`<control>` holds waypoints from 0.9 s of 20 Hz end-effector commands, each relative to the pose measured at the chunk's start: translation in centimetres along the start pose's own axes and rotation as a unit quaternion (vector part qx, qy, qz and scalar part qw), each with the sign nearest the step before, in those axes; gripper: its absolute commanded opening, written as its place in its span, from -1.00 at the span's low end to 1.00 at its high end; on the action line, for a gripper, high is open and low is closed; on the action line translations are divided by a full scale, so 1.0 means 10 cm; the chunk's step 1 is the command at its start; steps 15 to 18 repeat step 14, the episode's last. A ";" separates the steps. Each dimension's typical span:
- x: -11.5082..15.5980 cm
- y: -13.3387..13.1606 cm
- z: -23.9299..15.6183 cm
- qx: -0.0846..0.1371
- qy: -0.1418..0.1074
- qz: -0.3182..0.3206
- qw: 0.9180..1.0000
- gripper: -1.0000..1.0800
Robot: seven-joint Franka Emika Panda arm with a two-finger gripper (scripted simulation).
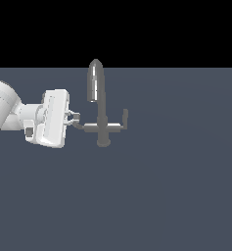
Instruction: Turn on the faucet by rotating a designated handle.
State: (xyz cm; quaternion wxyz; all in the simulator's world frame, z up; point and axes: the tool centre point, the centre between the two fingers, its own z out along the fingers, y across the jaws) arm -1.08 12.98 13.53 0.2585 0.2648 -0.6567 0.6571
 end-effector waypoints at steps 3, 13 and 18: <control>0.07 0.19 -0.01 0.002 0.004 -0.010 1.000 -1.00; -0.13 0.66 -0.01 0.001 0.004 -0.009 1.000 -1.00; -0.13 0.66 -0.01 0.001 0.004 -0.009 1.000 -1.00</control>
